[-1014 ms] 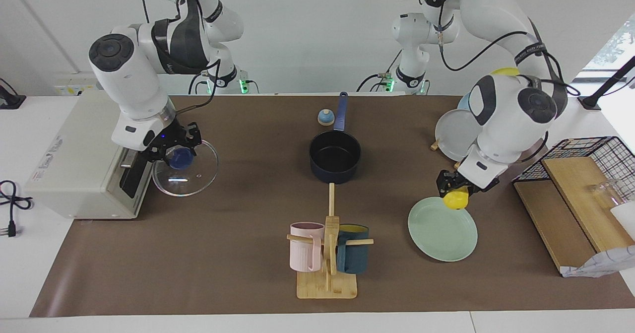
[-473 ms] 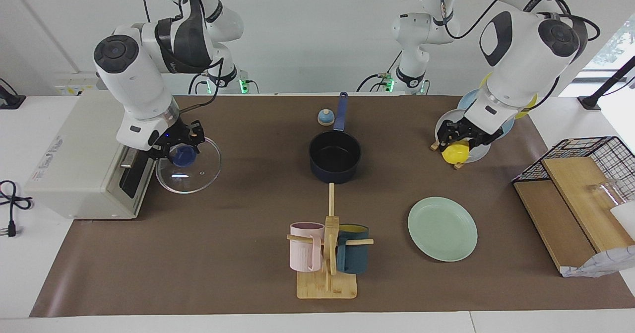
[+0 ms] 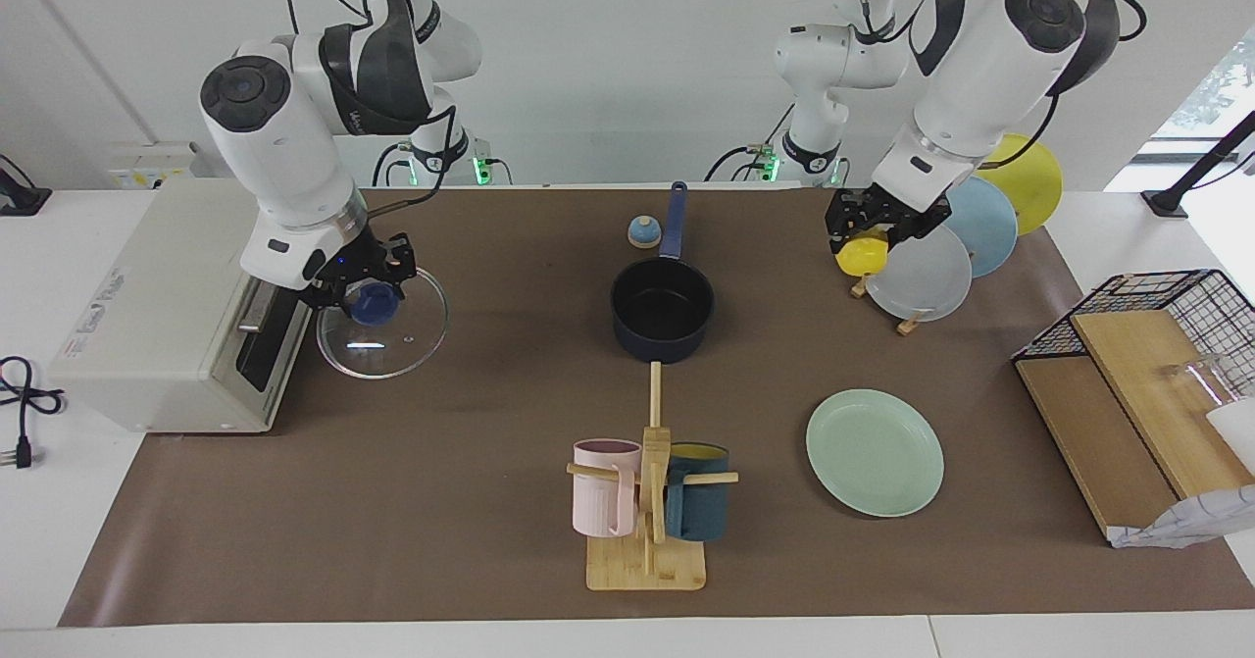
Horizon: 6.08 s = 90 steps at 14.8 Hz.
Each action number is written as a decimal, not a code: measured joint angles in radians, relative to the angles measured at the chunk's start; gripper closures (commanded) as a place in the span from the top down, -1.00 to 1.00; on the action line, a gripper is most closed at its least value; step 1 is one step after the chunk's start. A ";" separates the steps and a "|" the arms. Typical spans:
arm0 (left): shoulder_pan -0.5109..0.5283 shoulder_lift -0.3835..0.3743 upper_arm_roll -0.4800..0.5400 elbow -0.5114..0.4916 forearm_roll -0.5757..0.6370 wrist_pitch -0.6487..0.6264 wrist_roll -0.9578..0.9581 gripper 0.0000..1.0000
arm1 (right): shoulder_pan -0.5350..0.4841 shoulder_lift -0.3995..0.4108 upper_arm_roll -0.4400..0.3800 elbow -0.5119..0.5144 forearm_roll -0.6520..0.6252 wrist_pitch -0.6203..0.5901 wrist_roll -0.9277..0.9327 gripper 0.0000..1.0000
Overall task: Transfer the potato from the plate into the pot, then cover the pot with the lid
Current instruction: 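Carry the potato with the left gripper over the black pot, then lower the potato into the pot and open the left gripper, then withdraw the left gripper while the right gripper lifts the glass lid, then carry the glass lid with the right gripper over the pot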
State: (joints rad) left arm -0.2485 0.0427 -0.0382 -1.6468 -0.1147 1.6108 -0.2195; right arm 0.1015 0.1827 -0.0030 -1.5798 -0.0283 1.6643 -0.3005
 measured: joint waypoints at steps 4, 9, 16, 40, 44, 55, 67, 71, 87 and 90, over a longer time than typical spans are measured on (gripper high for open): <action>-0.098 -0.051 -0.001 -0.141 -0.001 0.137 -0.109 -1.00 | 0.000 0.000 0.001 0.001 0.000 -0.004 0.001 -1.00; -0.274 -0.115 -0.003 -0.332 -0.002 0.337 -0.287 -1.00 | 0.000 0.000 0.004 0.001 0.000 -0.004 0.006 -1.00; -0.415 0.063 -0.003 -0.365 -0.002 0.562 -0.388 -1.00 | 0.000 0.000 0.004 0.001 0.000 -0.004 0.008 -1.00; -0.478 0.216 -0.001 -0.380 0.045 0.647 -0.382 -1.00 | 0.000 0.000 0.004 0.002 0.000 -0.004 0.009 -1.00; -0.490 0.216 0.002 -0.409 0.049 0.691 -0.383 -1.00 | 0.000 0.000 0.004 0.002 0.000 -0.004 0.009 -1.00; -0.470 0.158 0.025 -0.343 0.055 0.561 -0.363 1.00 | 0.000 0.000 0.004 0.002 0.000 -0.004 0.009 -1.00; -0.058 -0.094 0.039 -0.135 0.056 0.192 -0.070 1.00 | 0.060 0.000 0.060 0.073 0.002 -0.066 0.168 -1.00; 0.107 -0.112 0.041 -0.043 0.056 0.077 0.111 1.00 | 0.190 0.001 0.067 0.086 0.029 -0.062 0.368 -1.00; 0.175 -0.142 0.037 -0.022 0.106 -0.098 0.178 1.00 | 0.540 0.029 0.071 -0.132 0.046 0.351 0.736 -1.00; 0.156 -0.141 0.038 -0.020 0.106 -0.092 0.170 1.00 | 0.544 0.031 0.071 -0.142 0.001 0.351 0.736 -1.00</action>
State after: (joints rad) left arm -0.0927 -0.0984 -0.0002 -1.6670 -0.0084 1.5185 -0.0497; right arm 0.6453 0.2142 0.0684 -1.7216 -0.0276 2.0154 0.4351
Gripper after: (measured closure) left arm 0.000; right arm 0.344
